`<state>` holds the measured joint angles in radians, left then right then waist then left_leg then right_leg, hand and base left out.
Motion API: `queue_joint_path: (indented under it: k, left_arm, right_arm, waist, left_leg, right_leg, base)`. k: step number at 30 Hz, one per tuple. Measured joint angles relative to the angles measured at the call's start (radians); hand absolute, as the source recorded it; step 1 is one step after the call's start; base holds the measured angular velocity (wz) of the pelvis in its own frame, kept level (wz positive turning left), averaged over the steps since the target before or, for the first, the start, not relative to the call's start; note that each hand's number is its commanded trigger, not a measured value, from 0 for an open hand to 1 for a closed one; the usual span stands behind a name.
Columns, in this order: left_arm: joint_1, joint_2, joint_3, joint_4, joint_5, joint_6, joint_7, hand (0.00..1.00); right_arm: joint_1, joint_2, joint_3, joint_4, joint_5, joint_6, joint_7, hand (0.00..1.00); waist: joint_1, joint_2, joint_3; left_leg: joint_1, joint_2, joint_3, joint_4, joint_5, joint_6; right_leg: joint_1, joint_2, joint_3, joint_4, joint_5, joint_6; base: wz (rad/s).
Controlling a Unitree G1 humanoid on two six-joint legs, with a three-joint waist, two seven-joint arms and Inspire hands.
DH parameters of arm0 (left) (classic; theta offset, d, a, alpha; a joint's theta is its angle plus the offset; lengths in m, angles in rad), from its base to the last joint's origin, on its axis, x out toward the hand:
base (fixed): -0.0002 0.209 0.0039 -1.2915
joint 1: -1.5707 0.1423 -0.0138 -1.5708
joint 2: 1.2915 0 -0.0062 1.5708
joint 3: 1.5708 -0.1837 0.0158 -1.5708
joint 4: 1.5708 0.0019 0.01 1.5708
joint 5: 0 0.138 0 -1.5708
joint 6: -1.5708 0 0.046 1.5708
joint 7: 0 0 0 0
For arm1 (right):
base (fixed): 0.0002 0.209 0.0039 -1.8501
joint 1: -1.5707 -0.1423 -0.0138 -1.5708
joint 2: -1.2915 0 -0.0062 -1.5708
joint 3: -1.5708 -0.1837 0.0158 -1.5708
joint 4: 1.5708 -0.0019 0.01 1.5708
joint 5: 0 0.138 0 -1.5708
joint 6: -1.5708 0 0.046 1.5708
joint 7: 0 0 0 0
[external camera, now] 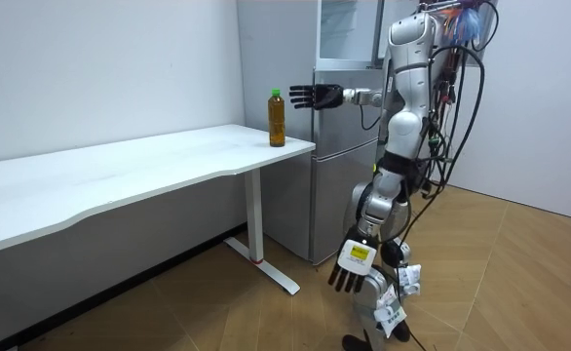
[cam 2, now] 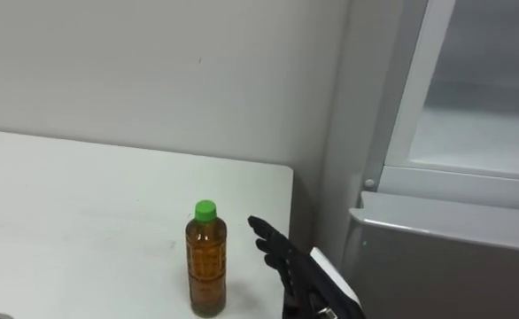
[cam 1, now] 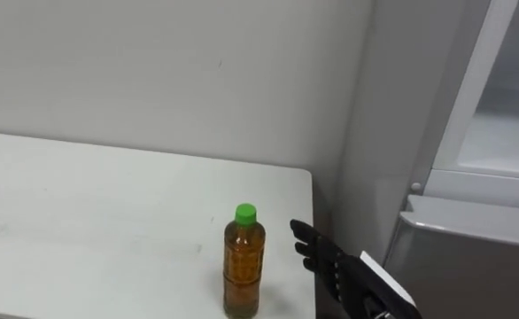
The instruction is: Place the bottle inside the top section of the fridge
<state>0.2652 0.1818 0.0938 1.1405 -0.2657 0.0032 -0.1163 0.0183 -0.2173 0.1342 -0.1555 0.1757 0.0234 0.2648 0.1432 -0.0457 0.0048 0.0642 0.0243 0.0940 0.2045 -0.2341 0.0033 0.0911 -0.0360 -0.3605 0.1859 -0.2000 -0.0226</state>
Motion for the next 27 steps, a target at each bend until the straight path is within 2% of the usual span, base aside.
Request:
queue_joint_path:
  k: [6,12,17,21,23,27]
  left_arm:
    - [0.002,-0.002,0.000,0.000,0.038,0.005,0.000,0.00]
    - [-0.003,-0.005,0.002,-0.001,0.099,0.024,0.005,0.00]
    - [0.000,-0.005,0.000,-0.002,0.140,0.041,0.005,0.00]
    - [0.012,-0.004,-0.014,-0.004,0.174,0.046,0.007,0.00]
    - [0.012,-0.006,-0.033,-0.007,0.210,0.068,0.010,0.00]
    - [0.016,-0.009,-0.050,-0.008,0.239,0.088,0.012,0.00]
  right_arm:
    - [-0.009,-0.009,0.004,0.013,0.061,0.000,-0.065,0.00]
    - [-0.072,-0.010,0.020,0.072,0.063,0.000,-0.127,0.00]
    - [-0.107,0.021,0.022,0.140,0.057,0.000,-0.184,0.00]
    - [-0.134,0.022,0.033,0.187,0.062,0.000,-0.214,0.00]
    - [-0.159,0.023,0.037,0.231,0.069,0.000,-0.240,0.00]
    - [-0.196,0.022,0.039,0.277,0.083,0.000,-0.267,0.00]
  waist:
    - [0.003,0.007,0.0049]
    - [0.022,0.012,0.0060]
    - [0.028,0.010,0.0044]
    - [0.028,0.009,0.0045]
    - [0.028,0.010,0.0057]
    - [0.030,0.009,0.0054]
  left_leg:
    - [-0.002,-0.001,-0.010,-0.008,0.000,0.000]
    - [0.000,-0.002,-0.014,-0.003,0.000,0.000]
    - [0.002,-0.004,-0.028,0.006,0.002,0.002]
    - [0.002,-0.006,-0.043,0.014,0.002,0.002]
    - [-0.002,-0.007,-0.050,0.018,0.002,0.003]
    - [-0.008,-0.009,-0.057,0.017,0.002,0.003]
  right_leg:
    - [0.002,0.000,-0.015,-0.001,0.000,0.000]
    - [0.007,0.000,-0.015,-0.001,0.000,0.000]
    - [0.017,-0.003,-0.025,-0.001,0.000,0.000]
    - [0.024,-0.006,-0.038,-0.001,0.000,0.001]
    - [0.026,-0.008,-0.050,-0.001,0.000,0.001]
    - [0.027,-0.008,-0.055,-0.002,-0.001,0.002]
  base:
    - [0.04]
    - [0.02]
    - [0.06]
    - [0.09]
    - [0.11]
    - [0.08]
